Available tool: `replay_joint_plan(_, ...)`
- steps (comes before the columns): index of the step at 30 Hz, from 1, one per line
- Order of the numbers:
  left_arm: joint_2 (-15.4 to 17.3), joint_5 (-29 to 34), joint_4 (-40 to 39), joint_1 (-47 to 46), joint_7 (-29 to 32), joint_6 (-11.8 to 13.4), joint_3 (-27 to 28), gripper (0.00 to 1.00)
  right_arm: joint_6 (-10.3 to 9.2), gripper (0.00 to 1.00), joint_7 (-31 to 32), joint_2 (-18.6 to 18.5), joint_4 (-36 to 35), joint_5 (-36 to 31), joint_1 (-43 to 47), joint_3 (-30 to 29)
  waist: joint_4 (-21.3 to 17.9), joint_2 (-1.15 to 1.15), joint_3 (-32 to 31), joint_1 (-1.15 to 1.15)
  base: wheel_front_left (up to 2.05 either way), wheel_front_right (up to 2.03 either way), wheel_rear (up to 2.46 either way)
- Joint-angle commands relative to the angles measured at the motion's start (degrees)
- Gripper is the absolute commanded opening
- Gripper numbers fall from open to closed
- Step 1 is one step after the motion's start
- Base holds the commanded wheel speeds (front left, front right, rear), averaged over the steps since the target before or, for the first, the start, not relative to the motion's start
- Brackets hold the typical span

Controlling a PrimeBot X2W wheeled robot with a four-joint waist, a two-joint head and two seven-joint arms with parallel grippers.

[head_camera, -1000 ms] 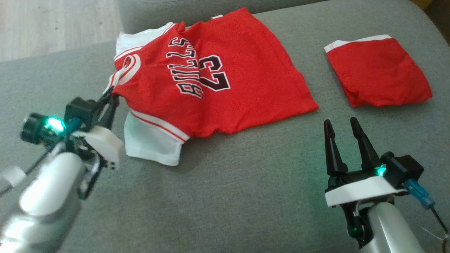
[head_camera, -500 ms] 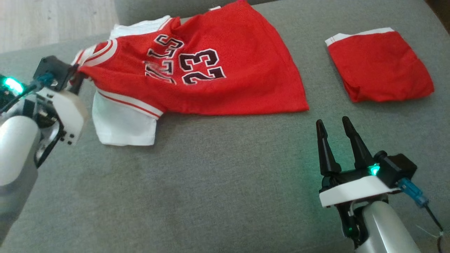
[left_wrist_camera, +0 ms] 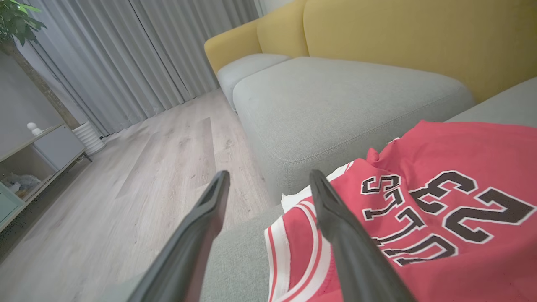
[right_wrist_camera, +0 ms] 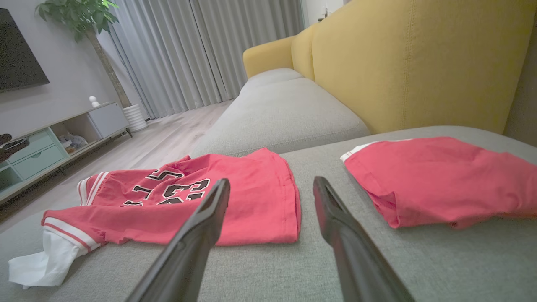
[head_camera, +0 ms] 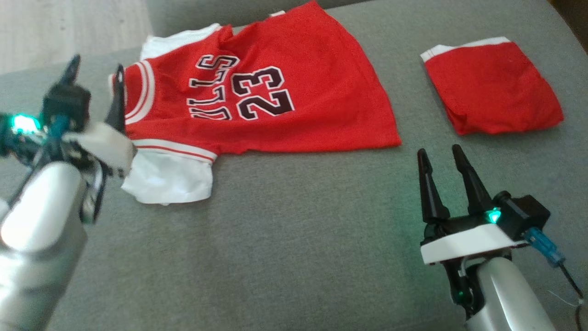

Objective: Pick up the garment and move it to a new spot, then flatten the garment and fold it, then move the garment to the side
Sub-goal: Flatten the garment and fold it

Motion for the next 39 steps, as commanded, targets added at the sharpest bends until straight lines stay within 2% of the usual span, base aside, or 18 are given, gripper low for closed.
replay_joint_plan(1, 2.3, -0.5, -1.9, -0.2, -1.2, 0.9, 3.1, 1.0, -0.05, 1.0, -0.6, -0.2, -1.9, -0.5, -0.5, 0.8, 1.0, 0.0, -0.9, 0.0, 0.0, 0.0, 0.0)
replay_joint_plan(10, 0.6, -4.7, -12.6, 13.0, -9.6, 6.9, 7.1, 1.0, -0.05, 1.0, -0.6, -0.2, -2.3, -1.9, 1.4, -0.7, 5.7, 0.0, -4.2, 0.0, 0.0, 0.0, 0.0)
replay_joint_plan(19, -3.2, -7.2, -21.3, 25.6, -12.7, 11.3, 8.5, 1.0, -0.05, 1.0, -0.6, -0.2, -2.4, -2.6, 2.9, -1.3, 8.5, 0.0, -5.5, 0.0, 0.0, 0.0, 0.0)
replay_joint_plan(26, -3.5, -6.9, -21.5, 25.6, -12.2, 10.3, 7.4, 1.0, -0.05, 1.0, -0.6, -0.2, -3.0, -2.7, 2.6, -1.3, 8.8, 0.0, -3.8, 0.0, 0.0, 0.0, 0.0)
replay_joint_plan(34, -2.8, -6.8, -14.6, 20.5, -4.4, 5.4, 3.0, 1.0, -0.05, 1.0, -0.6, -0.2, -3.4, -2.7, 1.2, -1.2, 6.6, 0.0, -0.1, 0.0, 0.0, 0.0, 0.0)
replay_joint_plan(35, -2.8, -6.8, -14.6, 20.5, -4.4, 5.4, 3.0, 1.0, -0.05, 1.0, -0.6, -0.2, -3.4, -2.7, 1.2, -1.2, 6.6, 0.0, -0.1, 0.0, 0.0, 0.0, 0.0)
replay_joint_plan(39, -2.4, -6.8, -8.3, 16.6, -1.1, 3.5, 2.0, 1.0, -0.05, 1.0, -0.6, -0.2, -3.3, -2.5, 0.4, -1.2, 4.8, 0.0, 1.9, 0.0, 0.0, 0.0, 0.0)
